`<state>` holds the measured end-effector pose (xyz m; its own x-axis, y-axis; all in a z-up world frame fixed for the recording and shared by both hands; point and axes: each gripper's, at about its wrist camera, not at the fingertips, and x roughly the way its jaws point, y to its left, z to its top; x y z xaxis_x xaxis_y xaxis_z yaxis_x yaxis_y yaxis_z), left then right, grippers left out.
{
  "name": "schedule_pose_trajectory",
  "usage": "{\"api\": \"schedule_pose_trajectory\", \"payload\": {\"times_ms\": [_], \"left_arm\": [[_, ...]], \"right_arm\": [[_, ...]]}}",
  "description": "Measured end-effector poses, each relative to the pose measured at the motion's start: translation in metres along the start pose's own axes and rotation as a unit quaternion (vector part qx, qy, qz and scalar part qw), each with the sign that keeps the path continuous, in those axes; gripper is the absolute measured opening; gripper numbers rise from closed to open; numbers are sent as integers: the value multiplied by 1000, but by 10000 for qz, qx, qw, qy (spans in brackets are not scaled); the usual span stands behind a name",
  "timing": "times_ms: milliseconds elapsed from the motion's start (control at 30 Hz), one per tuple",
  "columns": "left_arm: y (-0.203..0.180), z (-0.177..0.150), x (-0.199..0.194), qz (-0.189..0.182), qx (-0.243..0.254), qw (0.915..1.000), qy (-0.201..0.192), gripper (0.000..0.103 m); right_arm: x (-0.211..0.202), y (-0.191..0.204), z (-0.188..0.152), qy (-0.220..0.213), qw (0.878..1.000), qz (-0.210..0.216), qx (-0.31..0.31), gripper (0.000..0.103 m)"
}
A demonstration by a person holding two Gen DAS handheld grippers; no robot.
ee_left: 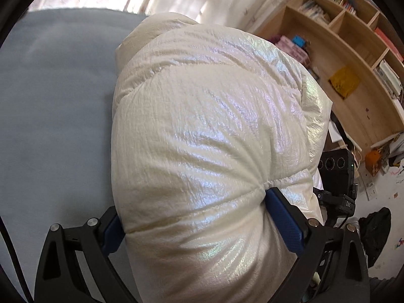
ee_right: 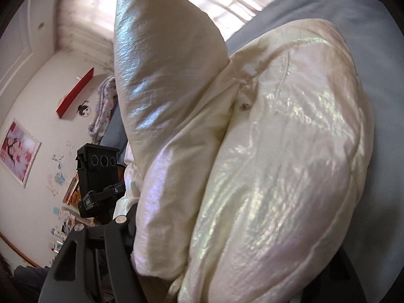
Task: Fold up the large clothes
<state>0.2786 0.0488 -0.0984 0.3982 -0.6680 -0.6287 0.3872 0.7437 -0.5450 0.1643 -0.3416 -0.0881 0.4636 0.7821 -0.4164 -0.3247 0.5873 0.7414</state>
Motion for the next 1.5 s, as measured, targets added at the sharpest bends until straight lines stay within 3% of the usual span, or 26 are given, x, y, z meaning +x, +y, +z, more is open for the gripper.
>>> {"api": "schedule_pose_trajectory", "payload": {"times_ms": [233, 500, 633, 833, 1000, 1100, 1233, 1500], "left_arm": [[73, 55, -79, 409, 117, 9980, -476, 99], [201, 119, -123, 825, 182, 9935, -756, 99], [275, 138, -118, 890, 3, 9937, -682, 99], [347, 142, -87, 1084, -137, 9919, -651, 99], [388, 139, -73, 1298, -297, 9871, -889, 103], [397, 134, -73, 1192, -413, 9877, -928, 103], [403, 135, -72, 1330, -329, 9869, -852, 103], [362, 125, -92, 2125, -123, 9743, -737, 103]], "right_arm": [[101, 49, 59, 37, 9983, 412, -410, 68], [239, 73, 113, 35, 9953, 752, -603, 68], [301, 65, 122, 95, 9960, 722, -514, 68], [379, 46, 124, 123, 9975, 549, -430, 68], [411, 28, 123, 40, 9978, 264, -603, 70], [410, 24, 117, 1, 9978, 170, -644, 77], [413, 34, 115, 70, 9984, -20, -562, 87], [385, 57, 94, 242, 9983, -493, -214, 96]]}}
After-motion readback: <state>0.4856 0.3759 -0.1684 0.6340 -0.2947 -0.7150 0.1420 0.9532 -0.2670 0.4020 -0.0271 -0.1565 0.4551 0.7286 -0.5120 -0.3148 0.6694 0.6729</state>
